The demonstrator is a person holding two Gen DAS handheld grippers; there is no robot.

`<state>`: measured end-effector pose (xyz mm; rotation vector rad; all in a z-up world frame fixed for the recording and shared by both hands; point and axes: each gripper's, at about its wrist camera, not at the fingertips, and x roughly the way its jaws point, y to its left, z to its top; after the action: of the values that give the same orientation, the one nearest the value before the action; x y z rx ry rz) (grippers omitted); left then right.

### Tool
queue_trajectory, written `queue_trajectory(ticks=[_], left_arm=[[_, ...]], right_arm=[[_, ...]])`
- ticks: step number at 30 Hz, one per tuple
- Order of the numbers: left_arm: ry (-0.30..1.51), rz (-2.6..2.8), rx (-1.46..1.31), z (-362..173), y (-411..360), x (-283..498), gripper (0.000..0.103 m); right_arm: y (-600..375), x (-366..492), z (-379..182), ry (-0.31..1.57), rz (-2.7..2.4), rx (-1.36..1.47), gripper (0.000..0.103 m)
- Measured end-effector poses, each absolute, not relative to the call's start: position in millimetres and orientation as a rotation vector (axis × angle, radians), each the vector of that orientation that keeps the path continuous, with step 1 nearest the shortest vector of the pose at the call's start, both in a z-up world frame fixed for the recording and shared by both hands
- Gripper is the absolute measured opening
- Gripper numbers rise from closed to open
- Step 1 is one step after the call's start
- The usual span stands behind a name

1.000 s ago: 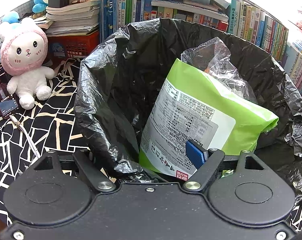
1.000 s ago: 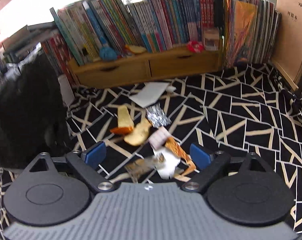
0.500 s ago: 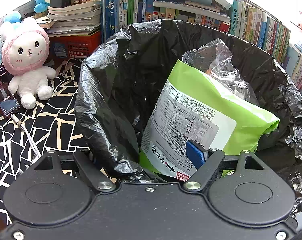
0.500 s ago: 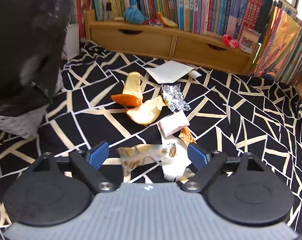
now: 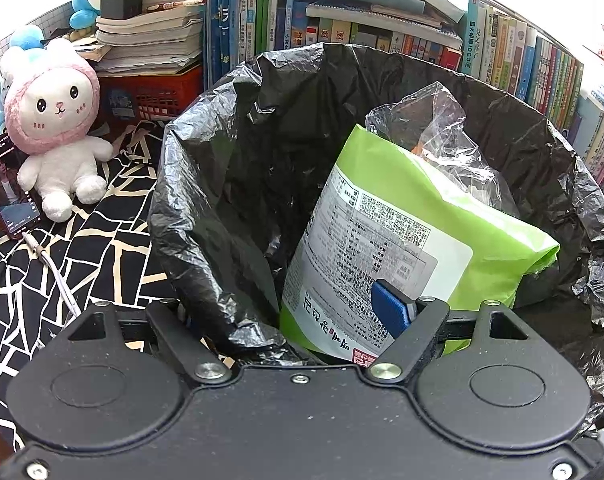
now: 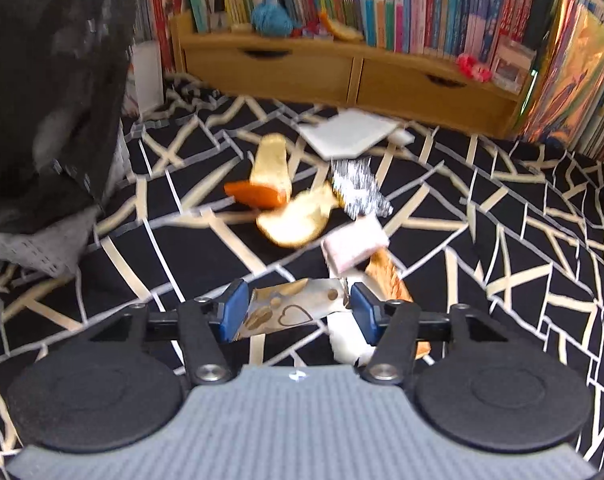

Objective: Collect trash
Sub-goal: 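Grasp the silver snack wrapper with the right gripper, then carry the snack wrapper up over the black trash bag with the right gripper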

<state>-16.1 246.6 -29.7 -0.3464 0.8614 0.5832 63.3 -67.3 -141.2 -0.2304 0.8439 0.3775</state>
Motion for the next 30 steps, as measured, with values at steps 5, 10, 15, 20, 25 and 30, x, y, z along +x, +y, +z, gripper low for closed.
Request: queue_trajectory(ticks=[5, 10, 15, 20, 25, 30], left_arm=[[0.856, 0.58, -0.349, -30, 248, -15, 0.079], [0.854, 0.575, -0.347, -31, 249, -12, 0.079], [0.854, 0.572, -0.347, -31, 249, -12, 0.079], [0.855, 0.569, -0.348, -32, 249, -12, 0.079], [0.854, 0.565, -0.348, -32, 249, -11, 0.079], [0.856, 0.56, -0.345, -33, 249, -11, 0.079]], right_arm=[[-72, 63, -105, 0.78, 0.391, -0.163, 0.045], [-70, 66, -76, 0.74, 0.398, -0.134, 0.028], [-64, 65, -44, 0.681, 0.418, -0.109, 0.023], [-58, 62, -8, 0.618, 0.446, -0.041, 0.014], [-43, 64, 5, 0.595, 0.476, -0.086, 0.024], [-31, 62, -37, 0.715, 0.541, -0.121, 0.054]])
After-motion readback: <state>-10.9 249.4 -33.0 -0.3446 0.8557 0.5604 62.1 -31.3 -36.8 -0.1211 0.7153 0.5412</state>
